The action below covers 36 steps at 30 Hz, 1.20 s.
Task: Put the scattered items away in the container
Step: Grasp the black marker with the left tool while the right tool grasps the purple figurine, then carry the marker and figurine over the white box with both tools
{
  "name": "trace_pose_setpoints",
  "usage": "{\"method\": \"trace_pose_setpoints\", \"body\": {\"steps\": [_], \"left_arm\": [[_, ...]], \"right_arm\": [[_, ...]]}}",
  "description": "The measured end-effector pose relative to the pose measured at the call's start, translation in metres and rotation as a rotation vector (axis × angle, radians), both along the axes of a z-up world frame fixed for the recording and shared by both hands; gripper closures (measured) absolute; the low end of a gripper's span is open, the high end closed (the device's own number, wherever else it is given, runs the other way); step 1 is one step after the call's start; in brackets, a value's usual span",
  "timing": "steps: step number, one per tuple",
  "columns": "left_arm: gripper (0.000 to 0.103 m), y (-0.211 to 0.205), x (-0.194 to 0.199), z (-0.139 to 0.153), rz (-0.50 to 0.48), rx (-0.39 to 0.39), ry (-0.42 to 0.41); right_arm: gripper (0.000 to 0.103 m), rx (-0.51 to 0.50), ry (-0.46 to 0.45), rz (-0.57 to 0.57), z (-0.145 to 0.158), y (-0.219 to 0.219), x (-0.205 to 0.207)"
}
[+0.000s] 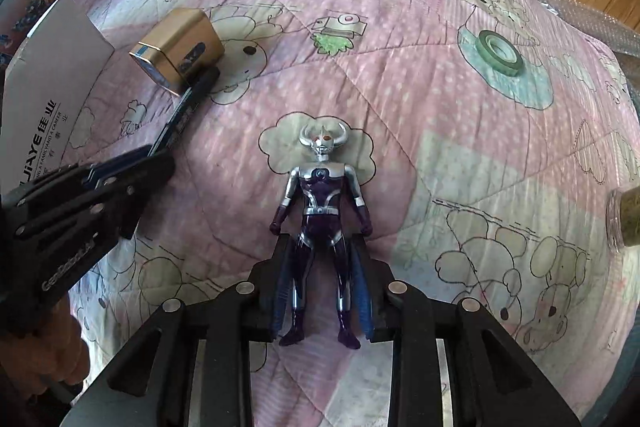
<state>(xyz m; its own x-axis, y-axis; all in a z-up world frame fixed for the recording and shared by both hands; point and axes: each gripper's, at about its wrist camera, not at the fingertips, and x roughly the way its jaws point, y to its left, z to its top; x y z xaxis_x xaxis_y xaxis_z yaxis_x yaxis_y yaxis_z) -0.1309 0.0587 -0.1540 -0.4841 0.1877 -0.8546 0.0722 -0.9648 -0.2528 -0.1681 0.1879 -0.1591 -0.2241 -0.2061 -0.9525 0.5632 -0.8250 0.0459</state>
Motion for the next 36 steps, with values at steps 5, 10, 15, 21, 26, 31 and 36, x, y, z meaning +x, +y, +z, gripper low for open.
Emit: {"method": "trace_pose_setpoints", "body": {"steps": [5, 10, 15, 21, 26, 31, 36], "left_arm": [[0.087, -0.011, 0.018, -0.004, 0.058, -0.017, 0.003], [0.088, 0.001, 0.011, -0.005, 0.02, -0.07, 0.047], [0.09, -0.013, 0.02, -0.001, 0.029, -0.025, 0.014], [0.09, -0.032, 0.048, 0.018, 0.06, -0.008, 0.017], [0.09, -0.048, 0.069, 0.049, 0.057, -0.009, 0.049], [0.09, -0.066, 0.09, 0.078, 0.052, -0.029, 0.079], [0.09, -0.089, 0.111, 0.095, 0.064, -0.055, 0.092]], "right_arm": [[0.059, -0.018, 0.01, 0.001, -0.001, -0.004, 0.002], [0.075, -0.035, 0.021, -0.03, -0.001, 0.0, 0.0], [0.075, -0.129, -0.022, -0.08, 0.013, 0.012, -0.001], [0.075, -0.213, -0.037, -0.086, 0.035, 0.013, 0.012], [0.075, -0.241, -0.022, -0.053, 0.052, -0.011, 0.029], [0.075, -0.275, -0.002, -0.012, 0.072, -0.036, 0.051], [0.075, -0.304, 0.018, 0.037, 0.089, -0.059, 0.073]]}}
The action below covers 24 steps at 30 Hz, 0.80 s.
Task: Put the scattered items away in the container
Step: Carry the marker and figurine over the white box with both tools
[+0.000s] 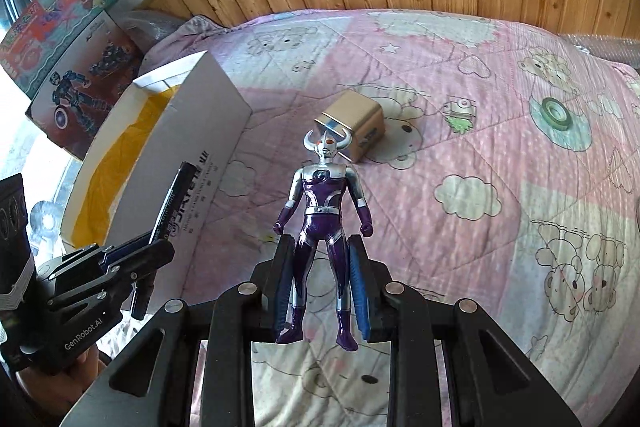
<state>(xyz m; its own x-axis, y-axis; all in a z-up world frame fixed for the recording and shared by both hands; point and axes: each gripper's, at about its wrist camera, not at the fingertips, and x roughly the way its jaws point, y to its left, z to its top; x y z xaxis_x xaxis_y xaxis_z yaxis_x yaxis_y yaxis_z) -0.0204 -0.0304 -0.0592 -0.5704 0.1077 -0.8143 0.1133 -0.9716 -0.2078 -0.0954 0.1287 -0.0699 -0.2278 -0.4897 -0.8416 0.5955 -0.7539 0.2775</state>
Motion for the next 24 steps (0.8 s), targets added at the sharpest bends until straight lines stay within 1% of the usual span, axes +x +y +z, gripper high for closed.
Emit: {"method": "trace_pose_setpoints", "body": {"steps": [6, 8, 10, 12, 15, 19, 24], "left_arm": [[0.09, -0.027, 0.02, 0.013, 0.03, 0.029, 0.016], [0.09, -0.035, 0.025, 0.02, 0.041, 0.031, 0.031], [0.09, -0.043, 0.03, 0.025, 0.046, 0.051, 0.044], [0.09, -0.048, 0.033, 0.031, 0.054, 0.039, 0.058], [0.09, -0.058, 0.038, 0.036, 0.069, 0.078, 0.066], [0.09, -0.067, 0.046, 0.045, 0.089, 0.067, 0.095], [0.09, -0.09, 0.05, 0.053, 0.131, 0.079, 0.111]], "right_arm": [[0.075, -0.038, 0.022, 0.027, 0.018, -0.015, 0.025], [0.075, -0.064, 0.02, 0.031, 0.023, -0.018, 0.032], [0.075, -0.087, 0.029, 0.036, 0.031, -0.023, 0.04], [0.075, -0.11, 0.038, 0.046, 0.038, -0.029, 0.046], [0.075, -0.139, 0.051, 0.065, 0.048, -0.039, 0.055], [0.075, -0.161, 0.06, 0.091, 0.053, -0.05, 0.064], [0.075, -0.192, 0.067, 0.119, 0.059, -0.062, 0.075]]}}
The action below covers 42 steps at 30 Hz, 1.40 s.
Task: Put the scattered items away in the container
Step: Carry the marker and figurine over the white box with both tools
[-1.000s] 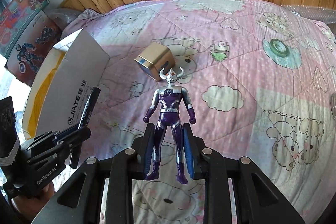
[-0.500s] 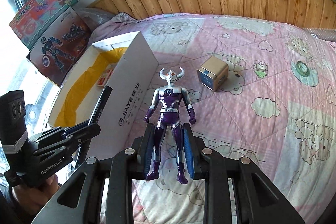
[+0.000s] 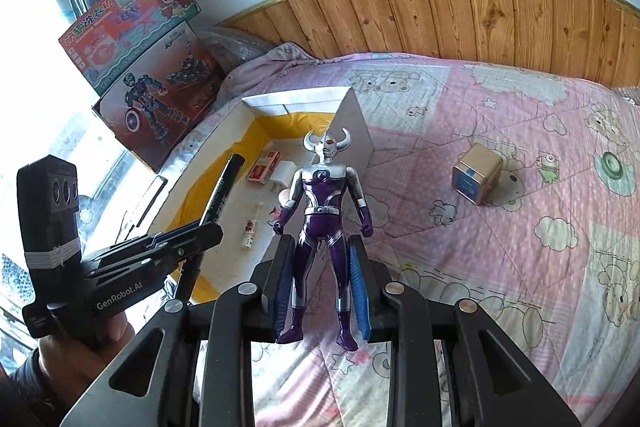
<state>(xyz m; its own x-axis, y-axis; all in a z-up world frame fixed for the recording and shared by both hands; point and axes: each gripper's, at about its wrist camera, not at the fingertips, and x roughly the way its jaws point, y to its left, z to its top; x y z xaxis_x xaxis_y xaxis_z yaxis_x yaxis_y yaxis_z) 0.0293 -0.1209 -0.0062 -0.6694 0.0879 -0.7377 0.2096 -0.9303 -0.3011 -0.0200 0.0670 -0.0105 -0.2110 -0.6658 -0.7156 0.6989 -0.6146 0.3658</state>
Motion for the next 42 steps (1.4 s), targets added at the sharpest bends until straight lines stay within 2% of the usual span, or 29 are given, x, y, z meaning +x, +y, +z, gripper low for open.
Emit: {"method": "trace_pose_setpoints", "body": {"steps": [7, 16, 30, 42], "left_arm": [[0.09, -0.044, 0.009, 0.015, 0.097, 0.007, 0.034], [0.09, -0.075, 0.021, 0.004, 0.165, -0.013, 0.009], [0.09, -0.097, 0.016, -0.008, 0.185, -0.037, -0.014], [0.09, -0.11, 0.004, -0.024, 0.194, -0.054, -0.059]], "right_arm": [[0.075, -0.029, 0.018, 0.019, 0.011, -0.013, 0.013], [0.075, -0.043, 0.039, 0.059, 0.016, -0.036, 0.032], [0.075, -0.015, 0.078, 0.136, 0.004, -0.091, 0.062], [0.075, 0.051, 0.106, 0.148, -0.02, -0.118, 0.059]]}}
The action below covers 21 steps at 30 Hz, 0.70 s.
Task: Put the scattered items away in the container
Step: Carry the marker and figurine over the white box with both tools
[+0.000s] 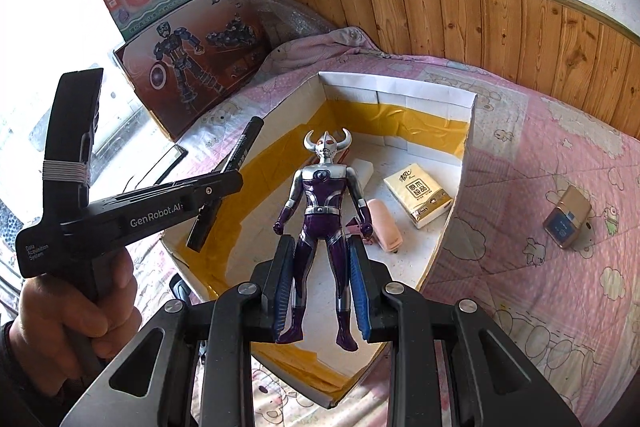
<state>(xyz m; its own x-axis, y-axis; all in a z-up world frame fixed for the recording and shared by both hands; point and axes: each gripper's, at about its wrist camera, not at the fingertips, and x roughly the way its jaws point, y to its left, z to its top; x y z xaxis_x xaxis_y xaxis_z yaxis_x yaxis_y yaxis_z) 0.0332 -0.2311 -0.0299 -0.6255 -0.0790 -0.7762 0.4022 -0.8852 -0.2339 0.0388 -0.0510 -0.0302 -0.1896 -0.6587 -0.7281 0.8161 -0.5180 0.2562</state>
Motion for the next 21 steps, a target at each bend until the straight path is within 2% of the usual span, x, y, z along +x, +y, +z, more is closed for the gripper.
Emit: {"method": "trace_pose_setpoints", "body": {"steps": [6, 21], "left_arm": [[0.09, 0.003, -0.006, -0.008, -0.014, -0.011, -0.034], [0.09, -0.001, -0.009, -0.026, -0.032, -0.011, -0.124]], "right_arm": [[0.075, 0.042, 0.018, 0.031, -0.013, -0.015, 0.002], [0.075, 0.146, -0.003, 0.096, -0.04, -0.034, 0.009]]}}
